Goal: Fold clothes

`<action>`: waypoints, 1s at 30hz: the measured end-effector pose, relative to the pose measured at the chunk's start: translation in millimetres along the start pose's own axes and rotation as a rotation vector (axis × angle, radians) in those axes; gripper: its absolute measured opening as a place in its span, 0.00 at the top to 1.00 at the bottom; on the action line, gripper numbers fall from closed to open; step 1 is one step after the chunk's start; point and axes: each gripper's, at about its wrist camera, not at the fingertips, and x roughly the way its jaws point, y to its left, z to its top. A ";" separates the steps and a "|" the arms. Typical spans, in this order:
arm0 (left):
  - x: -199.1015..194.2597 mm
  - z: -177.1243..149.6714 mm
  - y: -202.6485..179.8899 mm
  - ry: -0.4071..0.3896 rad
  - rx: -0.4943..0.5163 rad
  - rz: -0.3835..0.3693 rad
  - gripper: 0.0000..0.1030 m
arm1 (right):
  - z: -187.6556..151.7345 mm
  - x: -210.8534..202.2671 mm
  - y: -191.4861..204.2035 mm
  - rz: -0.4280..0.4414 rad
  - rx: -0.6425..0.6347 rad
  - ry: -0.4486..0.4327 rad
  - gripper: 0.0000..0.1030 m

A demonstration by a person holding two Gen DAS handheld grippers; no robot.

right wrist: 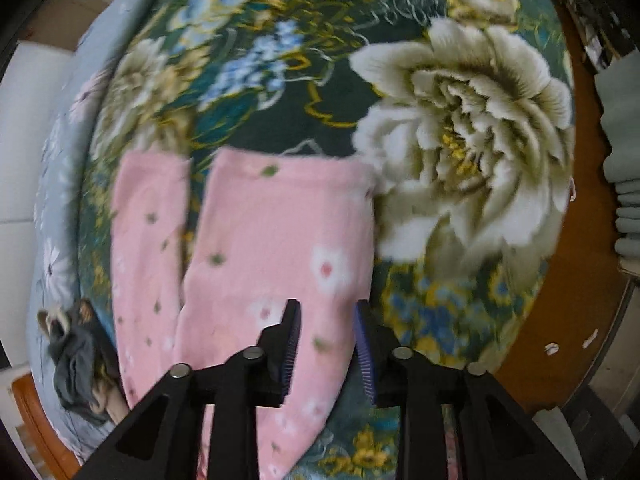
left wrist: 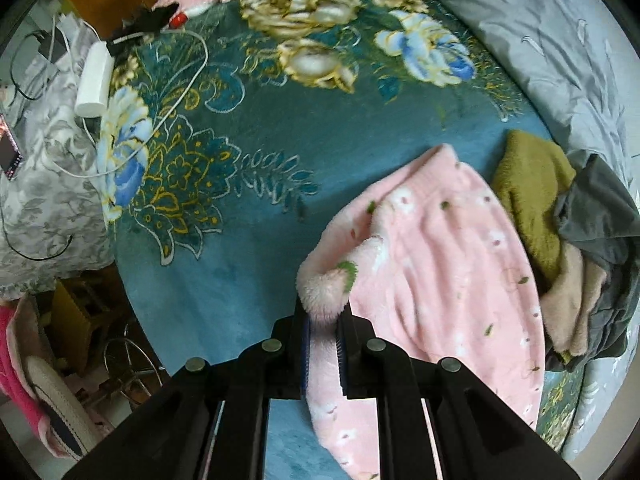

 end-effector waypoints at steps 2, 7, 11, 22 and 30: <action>-1.1 -1.6 -5.8 -0.015 0.004 0.008 0.89 | 11.6 15.3 -5.8 -0.016 0.011 0.015 0.67; -7.7 -6.7 -16.4 -0.045 -0.010 0.014 0.89 | 29.3 45.9 -14.4 -0.026 0.039 0.055 0.67; -14.1 -6.7 -13.0 -0.054 -0.054 -0.010 0.89 | 28.5 55.7 -11.1 -0.024 0.059 0.076 0.79; -17.3 14.6 48.6 -0.050 -0.239 -0.039 0.90 | 23.6 -33.7 -17.5 -0.022 0.105 -0.031 0.96; -9.2 69.8 7.3 0.082 -0.365 -0.228 0.90 | 58.5 -70.8 132.0 0.014 -0.100 -0.031 0.96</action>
